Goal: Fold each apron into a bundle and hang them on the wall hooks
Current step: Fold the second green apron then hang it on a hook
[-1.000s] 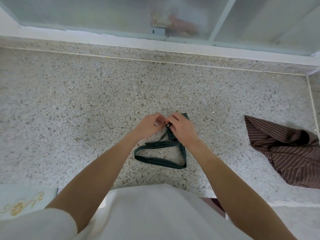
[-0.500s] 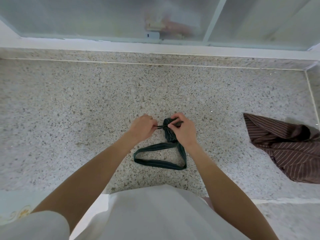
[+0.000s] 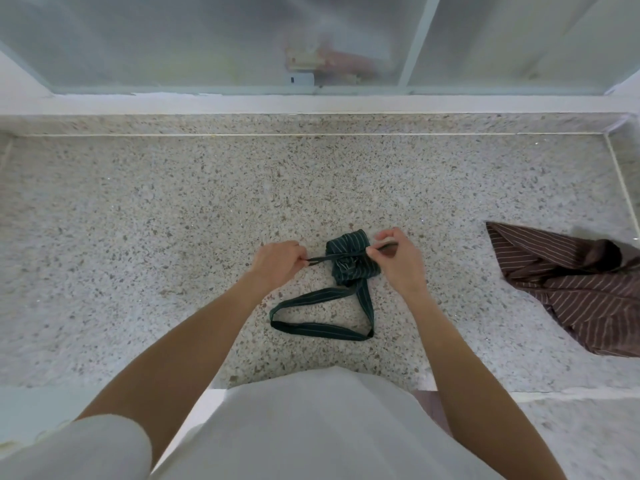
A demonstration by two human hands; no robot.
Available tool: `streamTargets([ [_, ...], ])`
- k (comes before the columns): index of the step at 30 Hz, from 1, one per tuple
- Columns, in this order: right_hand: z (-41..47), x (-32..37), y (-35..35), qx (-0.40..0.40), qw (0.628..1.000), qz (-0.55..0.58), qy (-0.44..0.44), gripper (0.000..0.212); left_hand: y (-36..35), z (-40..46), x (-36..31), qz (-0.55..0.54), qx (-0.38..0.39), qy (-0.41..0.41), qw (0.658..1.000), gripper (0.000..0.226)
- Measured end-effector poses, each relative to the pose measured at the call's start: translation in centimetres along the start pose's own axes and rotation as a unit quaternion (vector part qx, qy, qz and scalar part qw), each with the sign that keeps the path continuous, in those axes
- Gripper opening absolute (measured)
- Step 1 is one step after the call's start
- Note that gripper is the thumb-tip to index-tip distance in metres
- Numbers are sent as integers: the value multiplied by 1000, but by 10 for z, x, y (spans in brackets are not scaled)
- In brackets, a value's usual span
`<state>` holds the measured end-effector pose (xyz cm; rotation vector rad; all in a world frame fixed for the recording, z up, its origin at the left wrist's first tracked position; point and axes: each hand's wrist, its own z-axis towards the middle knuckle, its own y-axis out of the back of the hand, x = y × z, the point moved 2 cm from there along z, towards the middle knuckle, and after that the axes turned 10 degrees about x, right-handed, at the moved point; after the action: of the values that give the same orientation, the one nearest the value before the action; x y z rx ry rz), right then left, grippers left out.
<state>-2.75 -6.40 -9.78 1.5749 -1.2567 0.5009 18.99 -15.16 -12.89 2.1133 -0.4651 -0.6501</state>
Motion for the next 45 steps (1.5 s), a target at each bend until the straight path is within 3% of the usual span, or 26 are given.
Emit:
streamTargets([
  [2,-4,3,6,36,997,-48,41,34,0,-4,-1,-63,3,17,998,32],
  [4,-14,4,8,-21,989,-106,101,38,-1,-8,-3,-83,-22,26,996,40],
  [6,-26,9,4,-107,967,-165,162,22,-1,-11,-11,-105,-66,7,992,36],
  [8,-29,15,-8,-100,950,-225,194,8,0,-9,-23,-133,-95,-17,986,27],
  [12,-14,16,-34,-2,928,-350,130,24,-4,3,-40,-164,-99,-8,981,15],
  [17,-5,19,-47,25,914,-400,59,23,-9,9,-37,-207,-116,-5,971,5],
  [19,-6,18,-47,35,926,-373,51,19,-10,10,-38,-204,-114,-6,972,5],
  [22,-11,8,-34,43,975,-216,28,13,-12,13,-40,-182,-108,15,977,3],
  [24,-19,-2,-21,41,985,-164,26,11,-12,11,-43,-188,-113,26,975,3],
  [29,-25,-18,3,-12,980,-189,53,25,-12,4,-50,-226,-110,13,968,8],
  [31,-15,-18,5,17,972,-233,41,32,-14,1,-48,-250,-100,16,963,11],
  [34,-7,-20,10,56,965,-257,14,17,-13,-4,-43,-255,-88,29,962,11],
  [40,-17,-22,14,-15,970,-244,6,15,-12,-4,-42,-230,-97,41,967,10],
  [42,-27,-25,12,-39,960,-272,52,15,-10,-7,-39,-215,-106,29,971,15],
  [45,-55,-36,13,-89,924,-315,198,25,-7,-27,-33,-170,-148,-51,973,25],
])
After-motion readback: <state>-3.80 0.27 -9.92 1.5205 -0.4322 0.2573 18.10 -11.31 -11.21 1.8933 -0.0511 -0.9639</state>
